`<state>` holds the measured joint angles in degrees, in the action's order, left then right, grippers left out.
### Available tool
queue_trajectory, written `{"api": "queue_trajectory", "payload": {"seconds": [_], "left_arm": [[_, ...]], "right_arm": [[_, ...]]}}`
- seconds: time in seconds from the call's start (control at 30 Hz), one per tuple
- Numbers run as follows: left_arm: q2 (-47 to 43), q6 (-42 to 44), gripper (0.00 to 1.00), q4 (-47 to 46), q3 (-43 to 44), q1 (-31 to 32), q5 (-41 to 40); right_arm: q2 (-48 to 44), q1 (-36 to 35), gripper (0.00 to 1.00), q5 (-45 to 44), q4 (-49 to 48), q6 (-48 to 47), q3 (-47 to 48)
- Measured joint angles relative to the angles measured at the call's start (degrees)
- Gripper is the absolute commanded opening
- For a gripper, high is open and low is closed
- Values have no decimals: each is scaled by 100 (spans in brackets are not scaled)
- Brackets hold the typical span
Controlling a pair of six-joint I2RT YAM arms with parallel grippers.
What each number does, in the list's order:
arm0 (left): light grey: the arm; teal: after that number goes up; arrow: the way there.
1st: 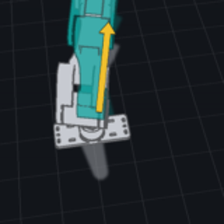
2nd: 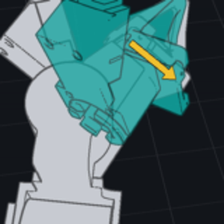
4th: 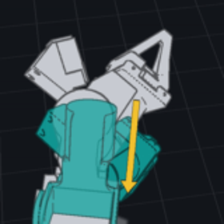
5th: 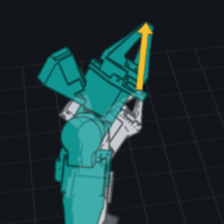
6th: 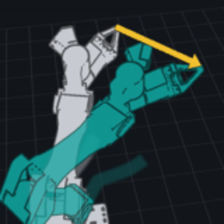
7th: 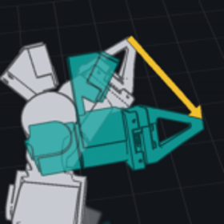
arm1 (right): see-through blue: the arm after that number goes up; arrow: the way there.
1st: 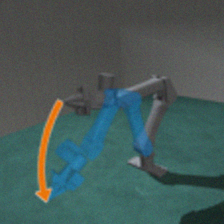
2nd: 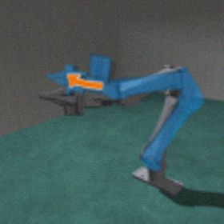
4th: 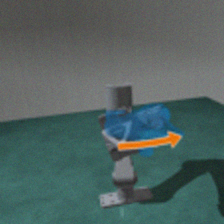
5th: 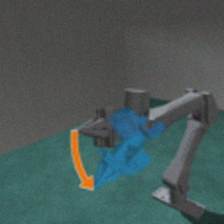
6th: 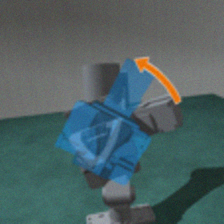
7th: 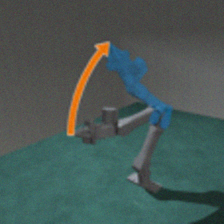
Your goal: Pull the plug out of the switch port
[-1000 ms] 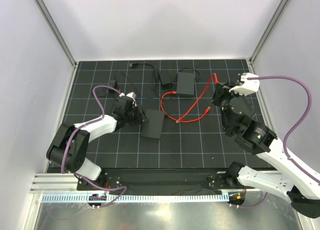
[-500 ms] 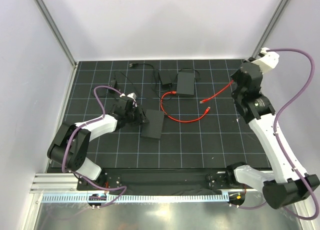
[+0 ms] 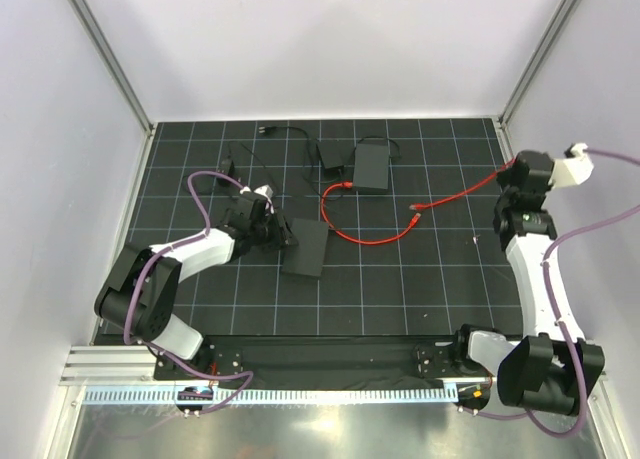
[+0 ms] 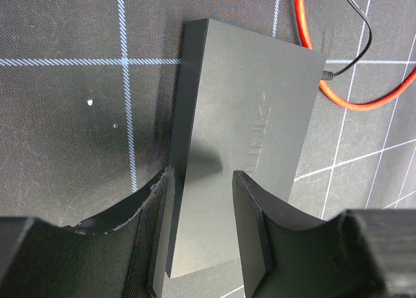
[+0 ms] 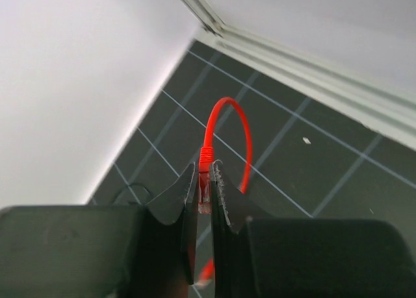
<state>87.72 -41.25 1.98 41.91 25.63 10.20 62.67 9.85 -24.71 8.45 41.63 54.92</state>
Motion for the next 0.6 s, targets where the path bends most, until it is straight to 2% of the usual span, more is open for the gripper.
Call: {"api": "queue_trajectory", "payload": {"seconds": [0.33, 0.6], "left_arm": [[120, -2, 45, 22, 87, 0, 33], [157, -13, 45, 44, 105, 0, 24]], "right_arm": [[-726, 164, 1, -87, -363, 431, -2264], [791, 170, 1, 286, -916, 557, -2304]]}}
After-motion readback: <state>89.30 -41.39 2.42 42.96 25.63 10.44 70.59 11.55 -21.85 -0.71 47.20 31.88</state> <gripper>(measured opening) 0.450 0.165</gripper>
